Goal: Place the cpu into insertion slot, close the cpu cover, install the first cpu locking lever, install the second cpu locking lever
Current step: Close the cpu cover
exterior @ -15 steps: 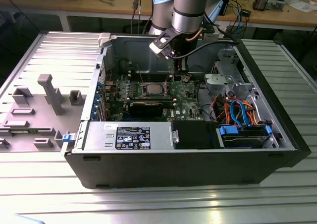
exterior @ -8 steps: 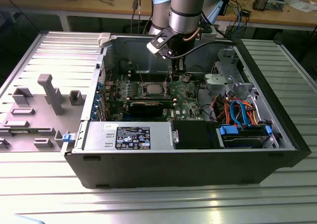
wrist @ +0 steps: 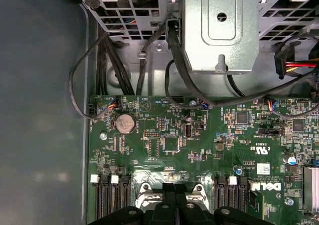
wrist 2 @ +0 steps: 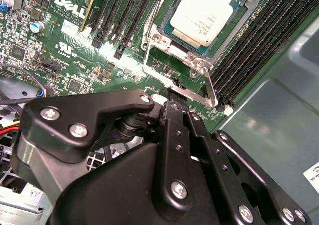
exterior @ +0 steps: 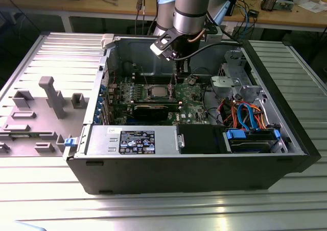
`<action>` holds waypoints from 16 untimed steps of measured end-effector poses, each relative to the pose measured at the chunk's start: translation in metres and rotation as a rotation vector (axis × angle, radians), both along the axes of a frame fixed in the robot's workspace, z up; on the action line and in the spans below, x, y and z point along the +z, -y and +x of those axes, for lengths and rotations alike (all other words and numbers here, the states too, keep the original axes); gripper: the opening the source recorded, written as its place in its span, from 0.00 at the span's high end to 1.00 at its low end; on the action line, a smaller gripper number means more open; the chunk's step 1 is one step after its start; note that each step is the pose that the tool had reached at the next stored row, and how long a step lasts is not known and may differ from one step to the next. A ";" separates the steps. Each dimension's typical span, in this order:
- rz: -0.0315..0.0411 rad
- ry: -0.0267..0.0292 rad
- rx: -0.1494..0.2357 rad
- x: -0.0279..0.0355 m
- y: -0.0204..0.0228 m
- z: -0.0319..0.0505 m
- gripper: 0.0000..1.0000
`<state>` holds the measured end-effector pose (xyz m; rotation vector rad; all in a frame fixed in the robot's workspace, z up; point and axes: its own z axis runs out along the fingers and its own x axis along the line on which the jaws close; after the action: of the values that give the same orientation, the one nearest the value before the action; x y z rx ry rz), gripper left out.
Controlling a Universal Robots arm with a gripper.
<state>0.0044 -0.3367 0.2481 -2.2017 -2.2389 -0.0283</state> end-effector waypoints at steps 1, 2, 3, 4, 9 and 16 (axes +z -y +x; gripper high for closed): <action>0.0000 0.0001 0.000 0.0000 0.0000 0.0000 0.89; 0.0000 0.0001 0.000 0.0000 0.0000 -0.0001 0.89; 0.0000 0.0001 0.000 0.0000 0.0000 -0.0005 0.89; 0.0000 0.0001 0.000 0.0000 0.0000 -0.0010 0.89; 0.0000 0.0001 0.000 0.0000 0.0000 -0.0036 0.89; 0.0000 0.0000 0.000 0.0000 0.0000 -0.0070 0.89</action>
<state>-0.0025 -0.3367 0.2481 -2.2017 -2.2389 -0.0284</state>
